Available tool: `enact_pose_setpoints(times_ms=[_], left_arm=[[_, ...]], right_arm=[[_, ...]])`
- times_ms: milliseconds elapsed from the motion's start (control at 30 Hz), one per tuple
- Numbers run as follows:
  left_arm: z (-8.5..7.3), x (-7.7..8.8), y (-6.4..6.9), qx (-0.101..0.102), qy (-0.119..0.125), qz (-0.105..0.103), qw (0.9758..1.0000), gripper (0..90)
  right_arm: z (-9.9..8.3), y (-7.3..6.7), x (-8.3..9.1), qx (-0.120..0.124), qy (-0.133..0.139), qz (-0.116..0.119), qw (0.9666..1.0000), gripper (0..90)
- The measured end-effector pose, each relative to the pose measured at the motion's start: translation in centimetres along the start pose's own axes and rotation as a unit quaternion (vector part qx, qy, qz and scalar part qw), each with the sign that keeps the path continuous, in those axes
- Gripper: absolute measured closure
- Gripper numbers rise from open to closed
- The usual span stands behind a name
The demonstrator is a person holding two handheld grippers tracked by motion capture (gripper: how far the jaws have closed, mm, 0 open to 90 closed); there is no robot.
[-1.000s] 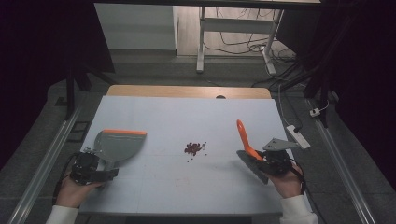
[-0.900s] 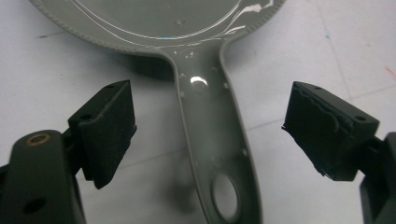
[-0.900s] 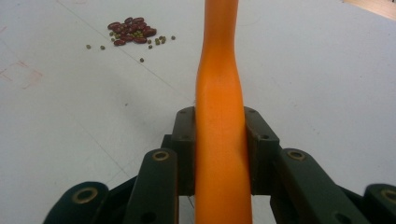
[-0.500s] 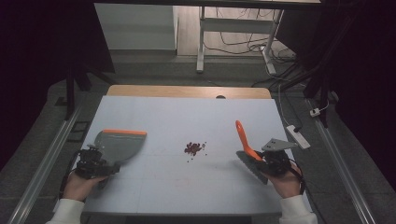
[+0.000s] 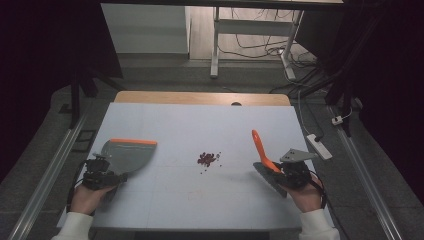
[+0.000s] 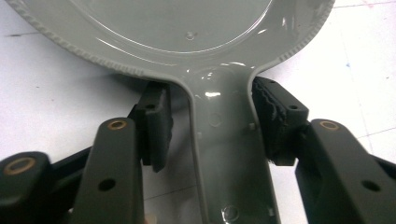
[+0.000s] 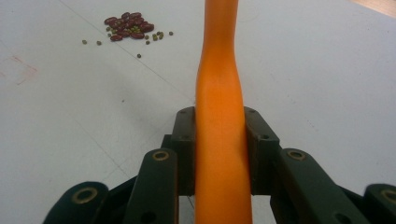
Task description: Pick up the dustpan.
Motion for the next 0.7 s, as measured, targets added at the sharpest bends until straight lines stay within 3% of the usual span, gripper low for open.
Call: enact_pose_setpoints(times_ms=[133, 333, 700], left_arm=[[-0.05, -0.01, 0.03, 0.004, 0.005, -0.013, 0.9999, 58.8], [-0.21, -0.01, -0.18, 0.002, 0.007, -0.007, 0.9999, 61.6], [-0.42, 0.36, -0.56, -0.005, 0.038, -0.008, 0.9992, 62.2]], right_arm=[[-0.03, -0.03, -0.02, -0.001, -0.002, 0.0, 1.0, 69.8], [-0.04, 0.04, 0.1, -0.001, -0.001, -0.001, 1.0, 69.8], [0.01, 0.04, 0.23, 0.0, 0.001, -0.001, 1.0, 69.8]])
Point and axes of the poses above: each handheld gripper's, and its own axes: x roughly backward along the jaws, z roughly out of its top, y roughly to its right, the point moved 3 cm from there along -x, roughly forward along the jaws, and after that the axes turned 11 degrees about -x, right-handed, at the moved point
